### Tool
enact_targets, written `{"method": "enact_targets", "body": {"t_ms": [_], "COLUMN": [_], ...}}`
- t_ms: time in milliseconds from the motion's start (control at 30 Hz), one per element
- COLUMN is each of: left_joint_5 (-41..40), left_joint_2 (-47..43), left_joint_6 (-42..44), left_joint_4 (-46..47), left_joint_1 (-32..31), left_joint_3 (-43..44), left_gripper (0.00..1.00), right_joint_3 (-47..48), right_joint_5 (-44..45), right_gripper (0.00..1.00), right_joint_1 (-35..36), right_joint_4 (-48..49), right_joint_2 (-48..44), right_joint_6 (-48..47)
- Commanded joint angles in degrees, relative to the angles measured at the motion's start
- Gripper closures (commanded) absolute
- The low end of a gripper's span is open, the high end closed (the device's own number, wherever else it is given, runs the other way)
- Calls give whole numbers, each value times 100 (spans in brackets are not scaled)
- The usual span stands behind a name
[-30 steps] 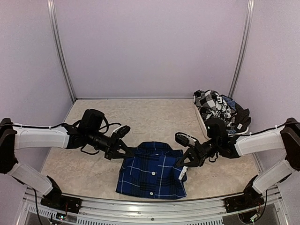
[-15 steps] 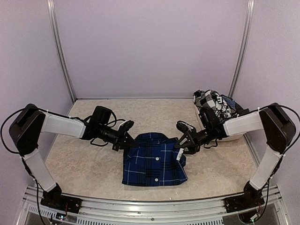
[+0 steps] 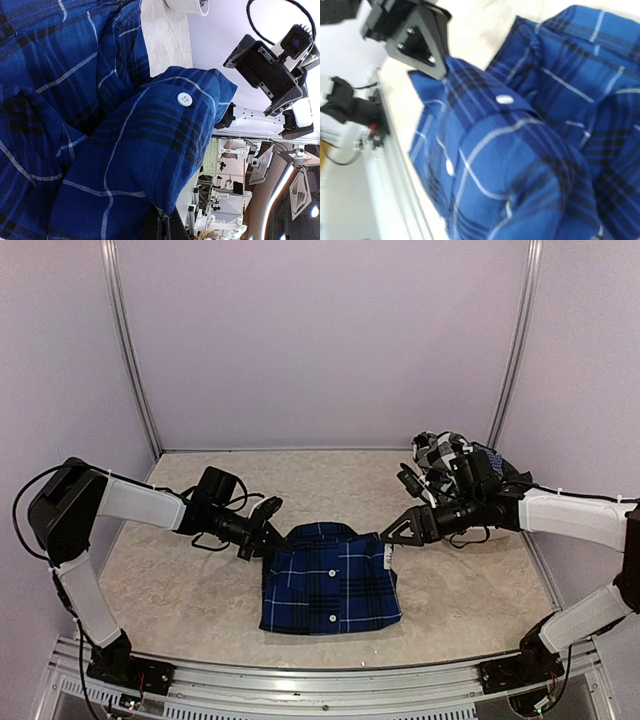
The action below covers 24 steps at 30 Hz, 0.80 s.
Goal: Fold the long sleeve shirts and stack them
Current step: Smooth out the square-folded shirt at the center of the board.
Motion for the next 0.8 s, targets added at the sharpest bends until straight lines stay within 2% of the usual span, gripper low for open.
{"method": "enact_targets", "body": {"t_ms": [0,233,600,767], "left_joint_5": [22,82,89,65], "left_joint_2": [59,75,60,11], "left_joint_6": [161,133,186,148], "left_joint_4": [-31,32,64,138], "left_joint_1": [64,88,90,106], "left_joint_3": [33,20,-36,-92], "left_gripper": [100,100,100,100], "right_joint_3": [-509,-773,-931,-1011], "right_joint_5": [1098,2105,2004,1609], "right_gripper": [8,6,7,21], "right_joint_1": [297,943,1105,1196], "right_joint_4": [145,478,1177,1519], "right_joint_2": [-368,-331,598,784], "right_joint_6": [-235,-366,-802,-881]}}
